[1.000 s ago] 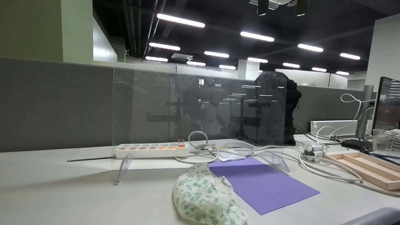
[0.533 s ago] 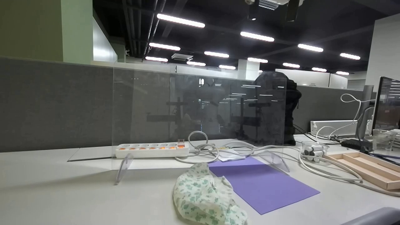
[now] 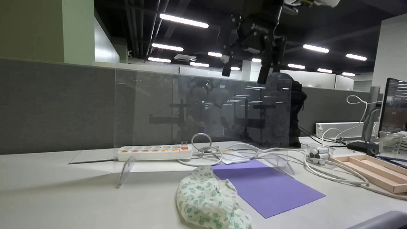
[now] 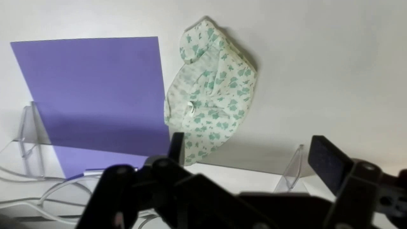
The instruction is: Hang the cloth on the screen
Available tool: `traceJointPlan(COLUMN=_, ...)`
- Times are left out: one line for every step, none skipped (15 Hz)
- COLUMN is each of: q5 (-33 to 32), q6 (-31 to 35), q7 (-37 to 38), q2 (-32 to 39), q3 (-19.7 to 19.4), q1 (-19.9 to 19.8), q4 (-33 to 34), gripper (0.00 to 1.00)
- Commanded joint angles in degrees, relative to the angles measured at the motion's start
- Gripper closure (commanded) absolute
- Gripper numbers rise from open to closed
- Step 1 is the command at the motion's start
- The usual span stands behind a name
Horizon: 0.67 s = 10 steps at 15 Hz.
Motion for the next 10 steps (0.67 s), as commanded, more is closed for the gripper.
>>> traceJointPlan(q5=1.73, q6=3.15, q7=-4.38, q2=8.35, q3=-2.38, q1=3.44, q4=0.78, gripper=0.00)
traceJointPlan(q5=1.33, q6=4.20, q7=-5.34, q2=10.12, q3=-2.31, q1=3.84, q4=0.66, gripper=0.00)
traceJointPlan(q5=1.15, q6=5.09, q7=-6.07, q2=11.69, q3=-2.27, q1=4.28, q4=0.50, gripper=0.00)
traceJointPlan(q5=0.05, q6=6.19, q7=-5.57, q2=13.29, q3=-1.42, q1=4.03, q4=0.09, gripper=0.00)
traceJointPlan(q5=-3.30, q6=7.63, q7=-1.16, q2=14.40, q3=1.06, q1=1.95, q4=-0.36, gripper=0.00)
traceJointPlan(q5=-0.78, q6=5.71, q7=-4.43, q2=12.27, q3=-1.47, q1=3.72, q4=-0.17, gripper=0.00)
traceJointPlan(q5=-1.95, q6=6.67, q7=-3.60, q2=13.69, q3=-0.85, q1=3.39, q4=-0.25, gripper=0.00)
traceJointPlan(q5=-2.40, q6=7.28, q7=-3.28, q2=14.69, q3=-0.43, q1=3.19, q4=-0.25, gripper=0.00)
traceJointPlan(q5=-2.48, q6=7.57, q7=-3.21, q2=15.20, q3=-0.23, q1=3.11, q4=-0.25, gripper=0.00)
traceJointPlan(q5=-2.53, q6=7.61, q7=-3.20, q2=15.30, q3=-0.17, q1=3.04, q4=-0.25, gripper=0.00)
